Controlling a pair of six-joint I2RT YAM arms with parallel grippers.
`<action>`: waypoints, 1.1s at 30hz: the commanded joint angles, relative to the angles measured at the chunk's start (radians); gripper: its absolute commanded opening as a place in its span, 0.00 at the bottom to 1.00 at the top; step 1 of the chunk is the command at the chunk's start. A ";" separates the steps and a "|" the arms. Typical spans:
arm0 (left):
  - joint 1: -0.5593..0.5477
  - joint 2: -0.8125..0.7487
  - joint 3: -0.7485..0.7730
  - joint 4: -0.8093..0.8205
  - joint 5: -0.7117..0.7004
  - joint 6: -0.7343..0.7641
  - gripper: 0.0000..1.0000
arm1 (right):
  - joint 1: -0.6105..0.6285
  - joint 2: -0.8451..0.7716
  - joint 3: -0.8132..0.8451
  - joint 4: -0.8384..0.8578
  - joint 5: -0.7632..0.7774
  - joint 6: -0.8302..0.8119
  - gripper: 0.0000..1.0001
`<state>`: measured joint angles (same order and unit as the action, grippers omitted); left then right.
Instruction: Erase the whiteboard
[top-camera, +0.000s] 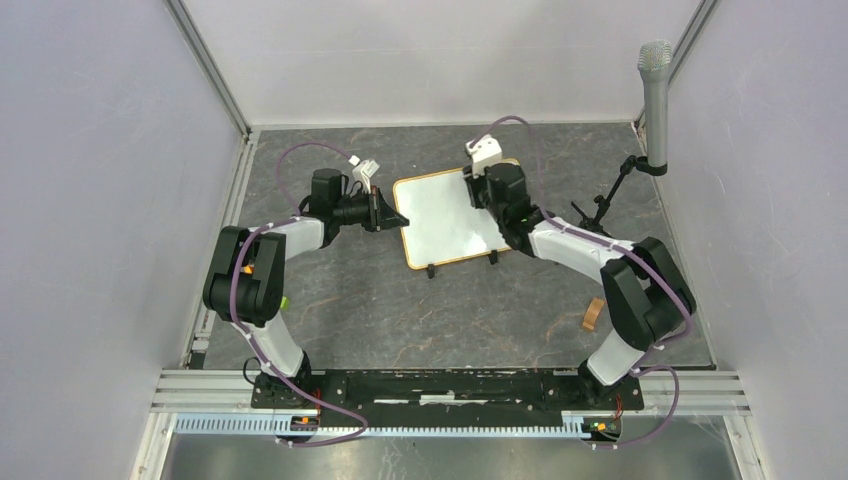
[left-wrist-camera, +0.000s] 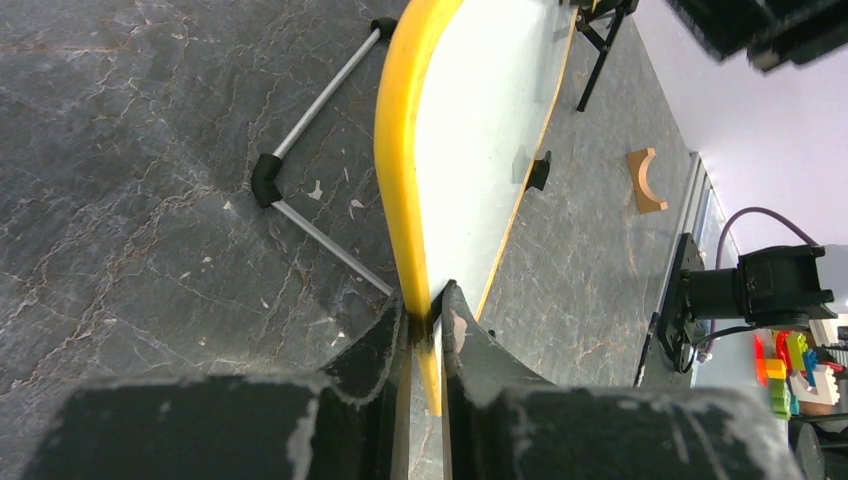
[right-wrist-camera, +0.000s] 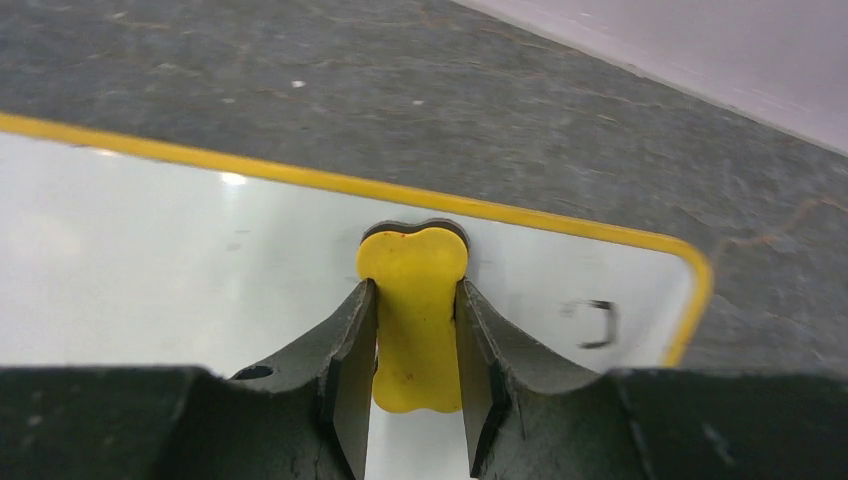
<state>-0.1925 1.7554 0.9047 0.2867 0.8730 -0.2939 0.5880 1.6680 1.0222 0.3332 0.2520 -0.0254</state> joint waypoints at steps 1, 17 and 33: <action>-0.002 0.035 -0.003 -0.050 -0.130 0.104 0.02 | -0.132 -0.044 -0.049 -0.001 0.024 0.020 0.37; -0.004 0.039 0.003 -0.059 -0.131 0.107 0.02 | -0.181 -0.084 -0.087 0.036 -0.069 0.091 0.37; -0.007 0.042 0.005 -0.061 -0.132 0.108 0.02 | -0.234 -0.167 -0.294 0.068 -0.028 0.141 0.37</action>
<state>-0.1940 1.7554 0.9062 0.2779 0.8745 -0.2939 0.3664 1.5620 0.8635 0.3836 0.2028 0.0956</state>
